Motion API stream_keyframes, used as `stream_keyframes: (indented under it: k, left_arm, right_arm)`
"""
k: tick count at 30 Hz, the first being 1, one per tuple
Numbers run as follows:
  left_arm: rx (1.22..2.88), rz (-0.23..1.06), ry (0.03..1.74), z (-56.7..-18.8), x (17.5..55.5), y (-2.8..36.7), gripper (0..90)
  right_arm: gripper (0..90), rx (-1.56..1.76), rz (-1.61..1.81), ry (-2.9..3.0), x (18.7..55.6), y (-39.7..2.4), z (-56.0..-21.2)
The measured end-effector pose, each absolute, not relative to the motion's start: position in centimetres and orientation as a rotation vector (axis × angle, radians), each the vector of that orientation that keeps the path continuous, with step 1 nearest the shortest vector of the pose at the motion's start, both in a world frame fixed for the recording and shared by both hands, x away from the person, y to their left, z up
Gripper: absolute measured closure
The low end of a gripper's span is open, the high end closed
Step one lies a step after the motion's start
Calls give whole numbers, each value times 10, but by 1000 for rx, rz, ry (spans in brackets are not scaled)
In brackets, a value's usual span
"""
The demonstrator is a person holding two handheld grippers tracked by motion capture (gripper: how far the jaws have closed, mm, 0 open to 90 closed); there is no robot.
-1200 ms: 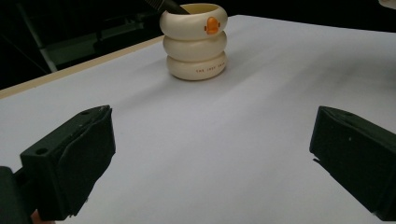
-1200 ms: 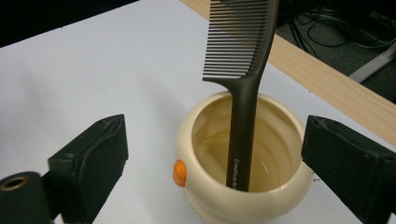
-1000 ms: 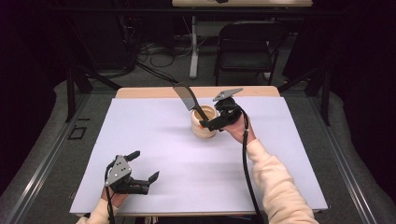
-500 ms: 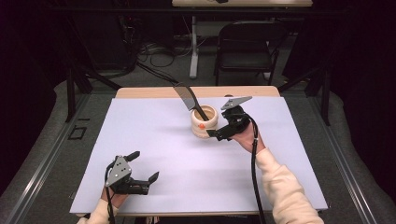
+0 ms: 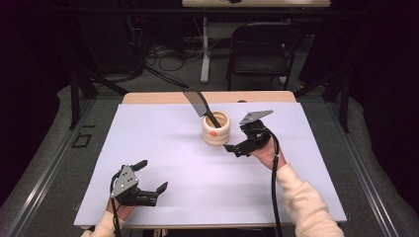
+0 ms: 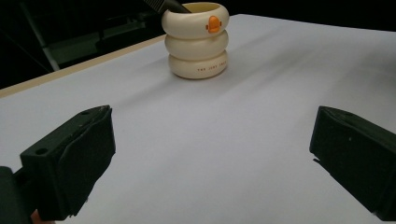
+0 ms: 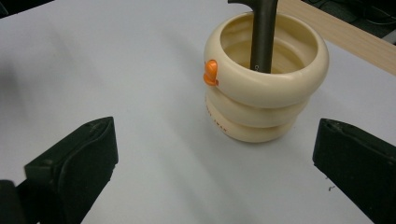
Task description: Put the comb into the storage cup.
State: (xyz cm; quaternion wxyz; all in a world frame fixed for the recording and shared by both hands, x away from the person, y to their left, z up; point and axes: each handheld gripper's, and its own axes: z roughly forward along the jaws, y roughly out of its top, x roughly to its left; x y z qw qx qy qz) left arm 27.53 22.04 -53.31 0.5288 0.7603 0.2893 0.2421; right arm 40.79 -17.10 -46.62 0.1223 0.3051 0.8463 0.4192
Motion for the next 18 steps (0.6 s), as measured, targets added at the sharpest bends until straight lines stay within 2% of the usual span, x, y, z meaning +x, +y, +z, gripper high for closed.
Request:
stream_keyframes:
  k: [18]
  left_arm:
    - [1815, 577, 693, -533, 275, 221, 1]
  right_arm:
    - [0, 838, 1228, 2453, 377, -181, -466]
